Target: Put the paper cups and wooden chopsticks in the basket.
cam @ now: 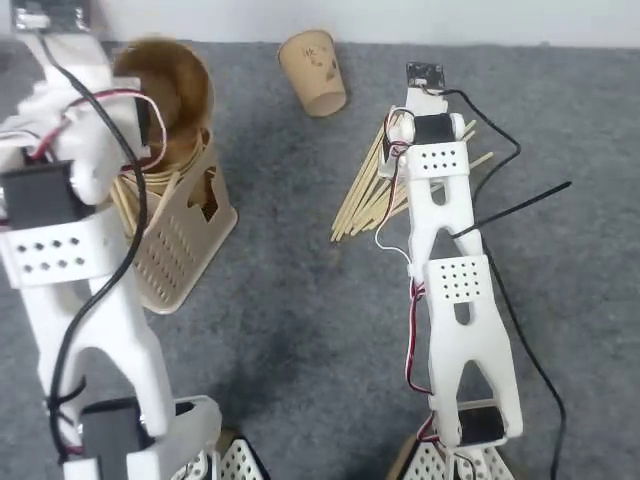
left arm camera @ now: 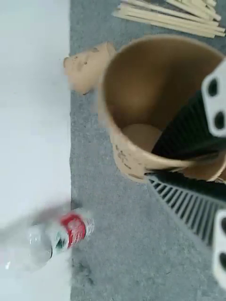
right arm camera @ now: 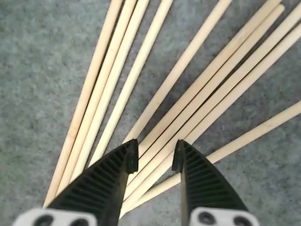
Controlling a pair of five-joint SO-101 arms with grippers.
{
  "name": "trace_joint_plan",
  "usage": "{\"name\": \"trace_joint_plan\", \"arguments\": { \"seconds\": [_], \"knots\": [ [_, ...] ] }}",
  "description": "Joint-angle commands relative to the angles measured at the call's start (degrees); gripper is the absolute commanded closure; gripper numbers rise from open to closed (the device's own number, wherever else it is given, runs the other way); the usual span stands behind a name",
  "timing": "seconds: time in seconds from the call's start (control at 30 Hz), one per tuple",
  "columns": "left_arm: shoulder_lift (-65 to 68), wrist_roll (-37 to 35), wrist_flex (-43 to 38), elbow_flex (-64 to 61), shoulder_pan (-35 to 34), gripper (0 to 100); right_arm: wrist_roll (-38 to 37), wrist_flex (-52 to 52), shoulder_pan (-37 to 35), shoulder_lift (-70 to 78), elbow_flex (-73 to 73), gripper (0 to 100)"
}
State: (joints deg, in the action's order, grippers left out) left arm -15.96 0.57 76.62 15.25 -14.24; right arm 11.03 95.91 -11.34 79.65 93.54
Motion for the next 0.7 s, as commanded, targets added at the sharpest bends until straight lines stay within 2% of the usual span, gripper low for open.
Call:
{"name": "trace_joint_plan", "arguments": {
  "seconds": [0.0,0.23,0.6,0.67],
  "knots": [
    [-2.81,-0.53,2.29,3.47,0.88,99,-0.88,-0.22,0.57,-0.22,0.62,86.0],
    [-2.29,-0.53,4.13,3.65,0.79,99,-1.14,-0.22,0.57,-0.22,0.53,99.4],
    [1.32,-0.44,4.13,1.89,-1.23,99,-0.88,0.66,0.92,-0.13,0.53,99.1],
    [1.32,-0.44,4.92,4.26,-2.99,95,-0.88,0.92,0.92,-0.13,0.62,99.1]
  ]
}}
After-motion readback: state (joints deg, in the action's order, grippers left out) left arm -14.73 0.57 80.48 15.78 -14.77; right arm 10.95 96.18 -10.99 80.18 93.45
